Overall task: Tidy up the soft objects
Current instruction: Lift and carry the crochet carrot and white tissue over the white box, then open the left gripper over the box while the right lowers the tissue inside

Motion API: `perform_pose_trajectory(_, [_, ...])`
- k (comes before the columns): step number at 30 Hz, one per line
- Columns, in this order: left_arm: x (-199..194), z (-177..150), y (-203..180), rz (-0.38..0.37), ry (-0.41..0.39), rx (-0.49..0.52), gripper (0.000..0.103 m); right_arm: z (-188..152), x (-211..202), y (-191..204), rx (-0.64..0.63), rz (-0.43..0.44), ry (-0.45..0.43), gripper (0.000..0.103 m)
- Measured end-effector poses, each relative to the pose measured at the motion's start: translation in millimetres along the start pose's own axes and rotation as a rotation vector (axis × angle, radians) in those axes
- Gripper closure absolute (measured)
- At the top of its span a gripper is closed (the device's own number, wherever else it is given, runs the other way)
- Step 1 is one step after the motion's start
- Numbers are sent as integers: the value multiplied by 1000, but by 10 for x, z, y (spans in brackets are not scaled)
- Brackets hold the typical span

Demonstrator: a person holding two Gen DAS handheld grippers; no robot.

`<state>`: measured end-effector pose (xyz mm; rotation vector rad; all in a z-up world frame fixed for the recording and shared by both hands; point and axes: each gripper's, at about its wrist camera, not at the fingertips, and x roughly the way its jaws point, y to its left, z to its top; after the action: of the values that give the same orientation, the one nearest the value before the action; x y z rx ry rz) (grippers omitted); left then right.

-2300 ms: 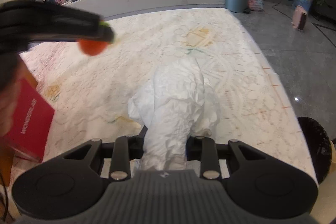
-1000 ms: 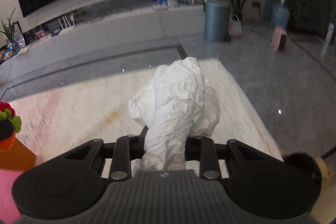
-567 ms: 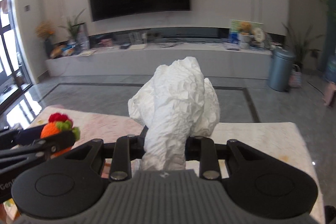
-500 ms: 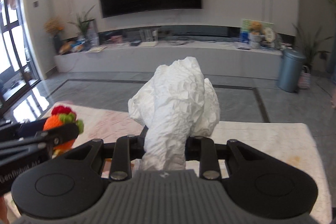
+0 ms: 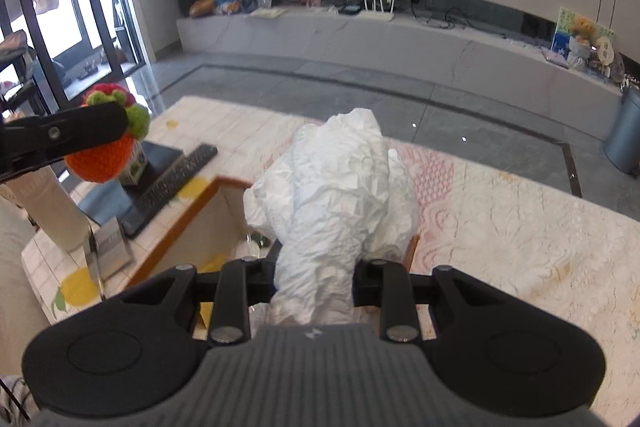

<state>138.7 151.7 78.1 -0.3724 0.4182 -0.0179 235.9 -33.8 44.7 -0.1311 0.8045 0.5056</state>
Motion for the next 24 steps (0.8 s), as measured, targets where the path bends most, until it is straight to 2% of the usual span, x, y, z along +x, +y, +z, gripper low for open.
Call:
perform_pose_trajectory(2, [69,-90,46,13,-1,4,56,-61,94,-13,-6,-39,24,75])
perform_pose_trajectory(5, [209,-244,91,33,46,42,56,-166,161,1,-41,-70,41,75])
perform_pose_trajectory(9, [415,-459,149,110,123,103,56,-258,226,-18,-19,-45,53,75])
perform_pose_trajectory(11, [504,-528,137,124,147,130,56,-266,245,-15,-23,-42,50,75])
perform_pose_trajectory(16, [645,-605,158,165,193,121,56,-189,258,1,-18,-32,40,75])
perform_pose_trajectory(20, [637,-617,197,174,198,118,39,-120,198,45,-29,-21,19,75])
perform_pose_trajectory(24, [530,-570,241,165,196,73,37,-62,160,107,-32,-13,5,75])
